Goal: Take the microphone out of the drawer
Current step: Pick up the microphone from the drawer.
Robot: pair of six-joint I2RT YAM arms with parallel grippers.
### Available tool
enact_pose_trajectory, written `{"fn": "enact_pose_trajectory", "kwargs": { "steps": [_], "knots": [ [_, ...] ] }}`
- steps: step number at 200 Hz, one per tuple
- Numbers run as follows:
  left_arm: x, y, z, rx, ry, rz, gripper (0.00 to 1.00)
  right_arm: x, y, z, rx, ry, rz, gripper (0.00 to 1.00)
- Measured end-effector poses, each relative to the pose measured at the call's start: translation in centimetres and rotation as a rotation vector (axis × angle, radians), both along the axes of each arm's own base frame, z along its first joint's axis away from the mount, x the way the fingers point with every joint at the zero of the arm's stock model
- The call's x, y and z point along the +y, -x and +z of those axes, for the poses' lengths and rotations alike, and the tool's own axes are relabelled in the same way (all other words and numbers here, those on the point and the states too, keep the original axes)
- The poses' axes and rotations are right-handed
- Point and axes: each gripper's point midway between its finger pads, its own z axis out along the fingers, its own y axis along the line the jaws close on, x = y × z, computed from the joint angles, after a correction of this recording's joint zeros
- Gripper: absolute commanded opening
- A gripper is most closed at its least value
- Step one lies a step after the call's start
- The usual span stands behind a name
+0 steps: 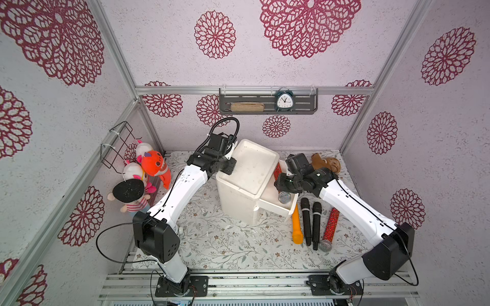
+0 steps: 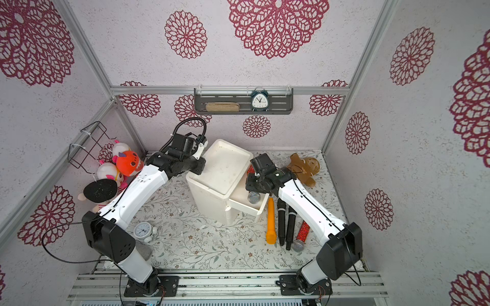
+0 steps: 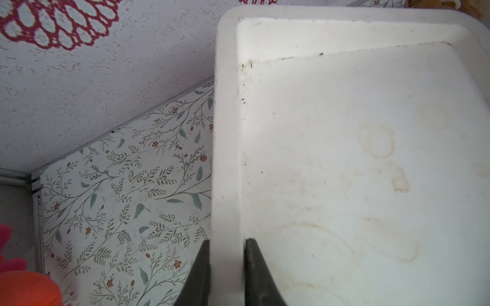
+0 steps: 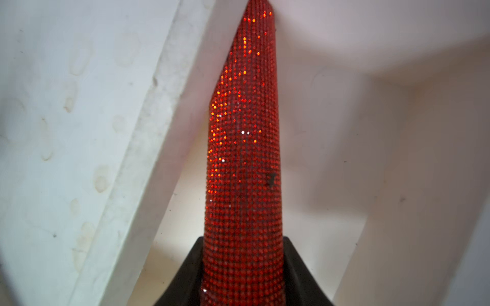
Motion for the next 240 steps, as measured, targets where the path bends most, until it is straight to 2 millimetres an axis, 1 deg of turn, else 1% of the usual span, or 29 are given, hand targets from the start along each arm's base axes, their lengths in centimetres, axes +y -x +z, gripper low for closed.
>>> {"fn": "enact_pose_trajectory", "kwargs": {
  "steps": [40, 78, 158, 173, 193, 213, 226, 240],
  "knots": [
    [0.2, -0.1, 0.0, 0.000, 0.000, 0.015, 0.01, -0.4, -0.5, 0.5, 0.045, 0.110, 0.059, 0.00],
    [0.2, -0.1, 0.0, 0.000, 0.000, 0.015, 0.01, -1.1, -0.5, 0.9, 0.069, 0.215, 0.109, 0.00],
    [0.2, -0.1, 0.0, 0.000, 0.000, 0.015, 0.01, -3.9, 0.4, 2.5, 0.062, 0.363, 0.163, 0.00],
    [0.2, -0.1, 0.0, 0.000, 0.000, 0.015, 0.01, -4.5, 0.5, 3.8, 0.021, 0.364, 0.162, 0.00],
    [0.2, -0.1, 0.0, 0.000, 0.000, 0.015, 0.01, -5.5, 1.1, 6.6, -0.075, 0.330, 0.141, 0.00],
    [0.2, -0.1, 0.0, 0.000, -0.001, 0.015, 0.01, -7.7, 2.5, 9.1, -0.154, 0.293, 0.098, 0.00],
    [0.2, -0.1, 0.0, 0.000, -0.001, 0.015, 0.01, -9.5, 3.3, 9.9, -0.181, 0.286, 0.057, 0.00],
    [0.2, -0.1, 0.0, 0.000, -0.001, 0.015, 0.01, -11.4, 3.9, 9.8, -0.186, 0.290, 0.010, 0.00]
  ]
}}
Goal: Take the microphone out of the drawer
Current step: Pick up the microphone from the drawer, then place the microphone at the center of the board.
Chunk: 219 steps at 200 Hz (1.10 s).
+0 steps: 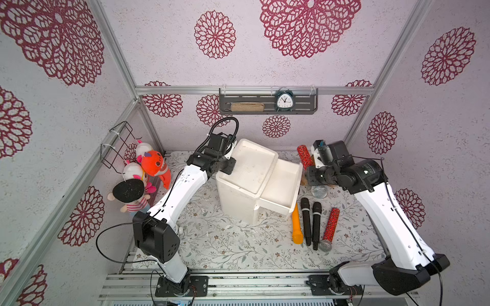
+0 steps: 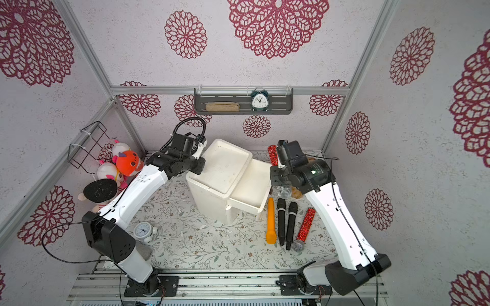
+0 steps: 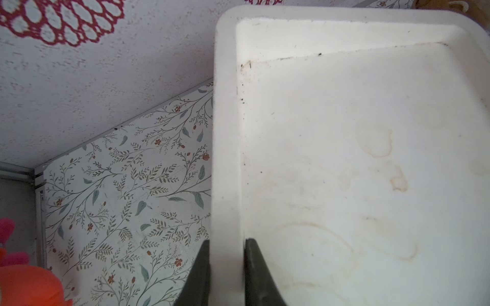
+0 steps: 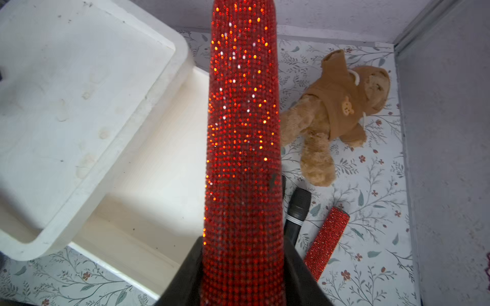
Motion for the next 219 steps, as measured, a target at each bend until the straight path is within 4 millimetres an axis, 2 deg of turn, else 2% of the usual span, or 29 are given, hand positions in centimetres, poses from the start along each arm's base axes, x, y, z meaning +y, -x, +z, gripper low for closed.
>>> {"fn": "enact_pose_trajectory", "kwargs": {
  "steps": [19, 53, 73, 95, 137, 157, 177, 219],
  "knots": [
    [0.0, 0.0, 0.0, 0.000, 0.000, 0.000, 0.01, -2.8, 0.4, -1.6, 0.023, 0.016, -0.078, 0.00],
    [0.0, 0.0, 0.0, 0.000, 0.000, 0.000, 0.01, -6.8, 0.4, -6.0, 0.110, 0.044, -0.205, 0.00],
    [0.0, 0.0, 0.0, 0.000, 0.000, 0.000, 0.01, -8.2, 0.6, -8.2, 0.153, 0.047, -0.250, 0.00],
    [0.0, 0.0, 0.0, 0.000, 0.000, 0.000, 0.01, -8.9, 0.7, -10.5, 0.177, 0.043, -0.273, 0.00],
    [0.0, 0.0, 0.0, 0.000, 0.000, 0.000, 0.01, -7.3, 1.9, -16.4, 0.211, -0.039, -0.224, 0.00],
    [0.0, 0.0, 0.0, 0.000, 0.000, 0.000, 0.01, -6.2, 2.3, -18.5, 0.203, -0.092, -0.202, 0.00],
    [0.0, 0.0, 0.0, 0.000, 0.000, 0.000, 0.01, -5.0, 2.3, -19.4, 0.177, -0.137, -0.180, 0.00],
    [0.0, 0.0, 0.0, 0.001, 0.001, -0.001, 0.01, -1.2, 1.4, -19.9, 0.119, -0.222, -0.123, 0.00]
  ]
}}
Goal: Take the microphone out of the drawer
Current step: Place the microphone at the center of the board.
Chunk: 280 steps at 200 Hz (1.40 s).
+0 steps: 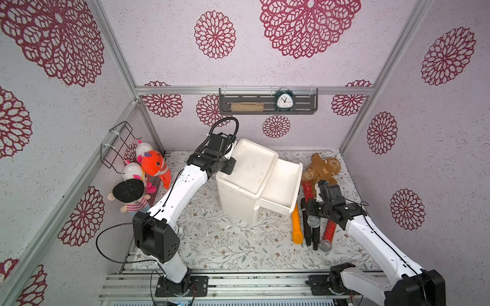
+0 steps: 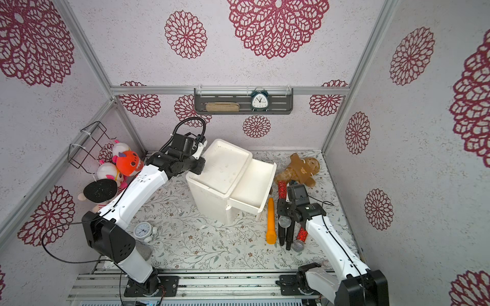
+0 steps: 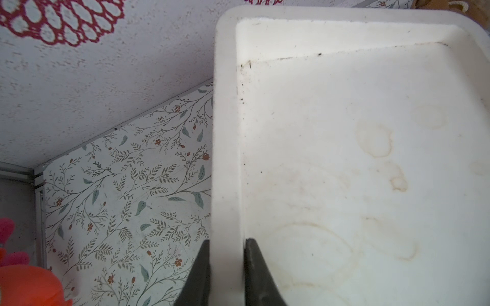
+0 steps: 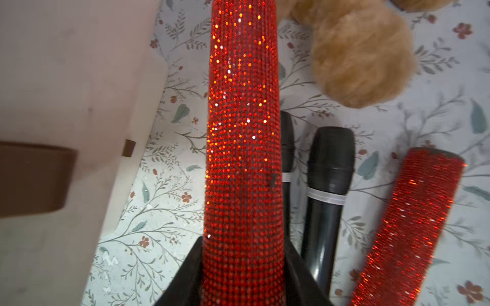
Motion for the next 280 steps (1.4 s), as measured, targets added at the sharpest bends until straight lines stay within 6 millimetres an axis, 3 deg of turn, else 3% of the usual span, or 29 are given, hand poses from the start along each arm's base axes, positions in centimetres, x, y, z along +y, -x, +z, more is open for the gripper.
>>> {"fn": "enact_pose_trajectory", "kwargs": {
  "steps": [67, 113, 192, 280],
  "knots": [
    [0.0, 0.0, 0.0, 0.000, 0.000, 0.000, 0.01, 3.8, 0.1, -3.9, 0.030, -0.080, 0.010, 0.00],
    [0.0, 0.0, 0.0, 0.000, 0.000, 0.000, 0.01, 5.5, -0.1, -4.9, 0.021, -0.125, 0.015, 0.00],
    [0.0, 0.0, 0.0, 0.001, 0.000, 0.000, 0.01, 6.1, 0.2, -7.5, 0.065, -0.146, -0.021, 0.13],
    [0.0, 0.0, 0.0, 0.001, -0.001, 0.001, 0.01, 6.2, 0.3, -8.5, 0.082, -0.120, -0.035, 0.20]
  ]
}}
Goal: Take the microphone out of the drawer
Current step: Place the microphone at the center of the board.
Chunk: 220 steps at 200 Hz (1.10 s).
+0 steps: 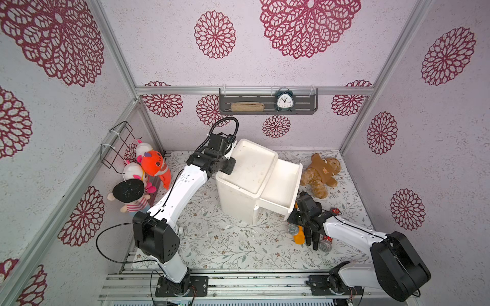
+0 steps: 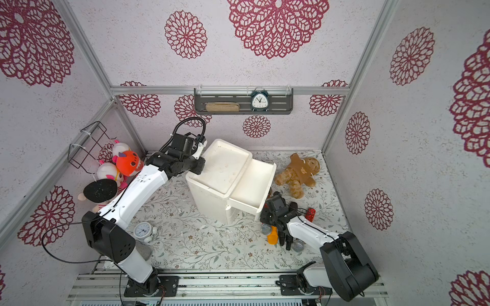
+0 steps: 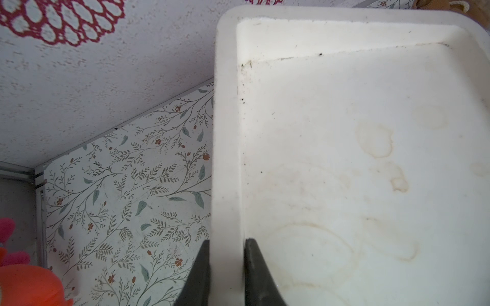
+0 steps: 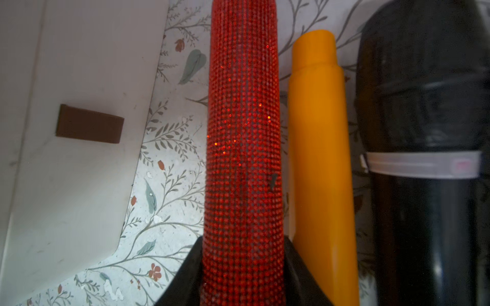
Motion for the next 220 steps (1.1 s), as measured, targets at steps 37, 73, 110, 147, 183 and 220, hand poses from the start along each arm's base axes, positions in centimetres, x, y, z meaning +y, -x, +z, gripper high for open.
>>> {"fn": "enact_pose_trajectory", "kwargs": {
  "steps": [37, 73, 110, 147, 183, 220],
  "knots": [
    [0.0, 0.0, 0.0, 0.000, 0.000, 0.000, 0.01, 0.0, 0.0, 0.0, -0.002, 0.003, -0.002, 0.27],
    [0.0, 0.0, 0.0, 0.000, 0.000, 0.000, 0.01, 0.0, -0.1, -0.1, 0.001, 0.006, 0.002, 0.39],
    [0.0, 0.0, 0.0, -0.001, -0.001, 0.002, 0.01, 0.5, -0.6, 0.0, 0.000, 0.012, 0.012, 0.48],
    [0.1, 0.0, 0.0, -0.002, -0.004, 0.005, 0.01, 1.4, -1.0, 0.1, -0.015, 0.020, 0.030, 0.53],
    [0.1, 0.0, 0.0, -0.002, -0.006, 0.007, 0.01, 1.8, -1.3, 0.1, -0.028, 0.021, 0.036, 0.53],
    [0.2, 0.0, 0.0, -0.001, -0.007, 0.007, 0.01, 2.0, -1.2, -0.5, -0.013, 0.033, 0.042, 0.53]
  ]
}}
